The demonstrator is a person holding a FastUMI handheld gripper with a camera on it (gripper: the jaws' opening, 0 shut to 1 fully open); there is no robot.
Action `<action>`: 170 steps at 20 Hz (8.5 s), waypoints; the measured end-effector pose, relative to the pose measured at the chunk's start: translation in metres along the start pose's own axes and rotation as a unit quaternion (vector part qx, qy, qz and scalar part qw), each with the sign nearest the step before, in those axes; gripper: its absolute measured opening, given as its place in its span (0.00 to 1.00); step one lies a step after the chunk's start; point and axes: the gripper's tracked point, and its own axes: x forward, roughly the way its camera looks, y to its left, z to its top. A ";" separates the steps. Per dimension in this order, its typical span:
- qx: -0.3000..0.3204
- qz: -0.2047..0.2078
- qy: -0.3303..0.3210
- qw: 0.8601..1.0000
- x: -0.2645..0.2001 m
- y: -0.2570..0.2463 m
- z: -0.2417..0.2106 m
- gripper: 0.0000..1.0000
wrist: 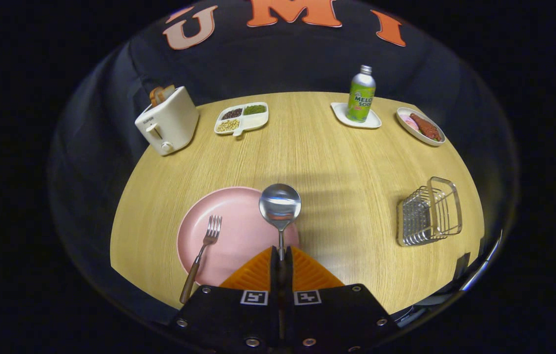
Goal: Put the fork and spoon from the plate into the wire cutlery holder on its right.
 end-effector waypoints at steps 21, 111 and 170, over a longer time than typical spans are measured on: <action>0.015 -0.108 0.019 0.994 -0.057 -0.203 0.025 0.05; -0.098 0.042 0.012 0.994 0.063 0.107 -0.073 0.05; -0.050 -0.096 -0.087 0.990 -0.044 -0.203 0.077 0.11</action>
